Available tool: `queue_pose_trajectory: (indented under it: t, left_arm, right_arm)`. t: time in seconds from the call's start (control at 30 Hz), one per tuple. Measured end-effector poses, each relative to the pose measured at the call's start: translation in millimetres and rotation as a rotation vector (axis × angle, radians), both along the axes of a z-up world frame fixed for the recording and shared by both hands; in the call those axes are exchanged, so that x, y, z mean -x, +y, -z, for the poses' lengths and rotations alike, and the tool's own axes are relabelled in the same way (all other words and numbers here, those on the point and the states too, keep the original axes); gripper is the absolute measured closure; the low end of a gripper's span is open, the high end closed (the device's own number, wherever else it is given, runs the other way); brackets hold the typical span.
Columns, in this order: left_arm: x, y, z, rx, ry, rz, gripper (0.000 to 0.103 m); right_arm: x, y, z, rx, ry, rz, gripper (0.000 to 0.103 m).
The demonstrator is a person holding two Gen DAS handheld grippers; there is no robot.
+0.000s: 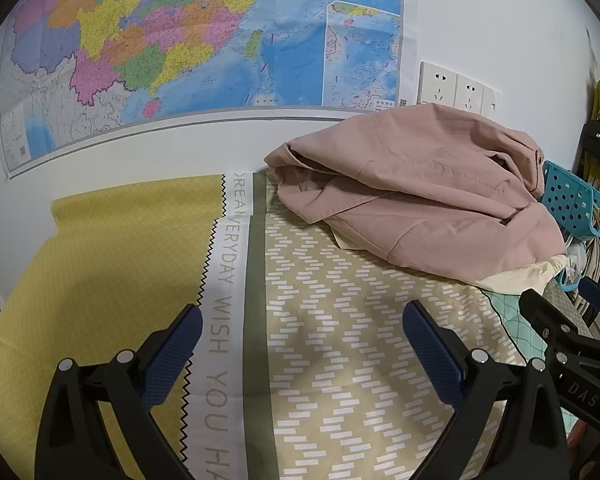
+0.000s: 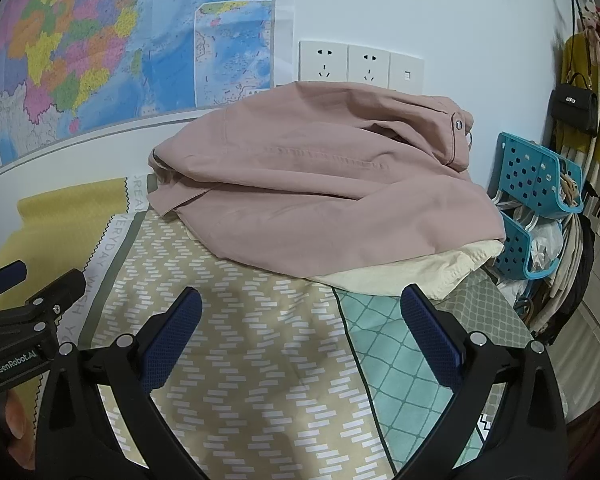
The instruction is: Fold large clothes
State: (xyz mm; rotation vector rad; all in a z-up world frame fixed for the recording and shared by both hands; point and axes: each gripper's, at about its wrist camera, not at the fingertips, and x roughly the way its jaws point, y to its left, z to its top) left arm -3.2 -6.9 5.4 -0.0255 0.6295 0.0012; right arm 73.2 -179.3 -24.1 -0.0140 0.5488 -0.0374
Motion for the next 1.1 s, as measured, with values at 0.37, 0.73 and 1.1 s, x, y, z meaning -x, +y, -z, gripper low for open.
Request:
queue_pose_trajectory:
  t: [0.37,0.73,1.1]
  left_arm:
    - [-0.9,-1.8,2.3,-0.003,0.005,-0.001,0.006]
    - [-3.6,0.0,4.1,-0.002,0.008,-0.002,0.006]
    - [-4.7,1.7,7.9,-0.004,0.016,-0.009,0.006]
  right_arm:
    - [-0.7,0.2,-0.1,0.002,-0.001,0.0,0.005]
    - [-3.0,0.8,-0.5,0.003,-0.008,-0.004,0.005]
    - [-1.9,1.6,2.2,-0.004,-0.01,-0.008,0.005]
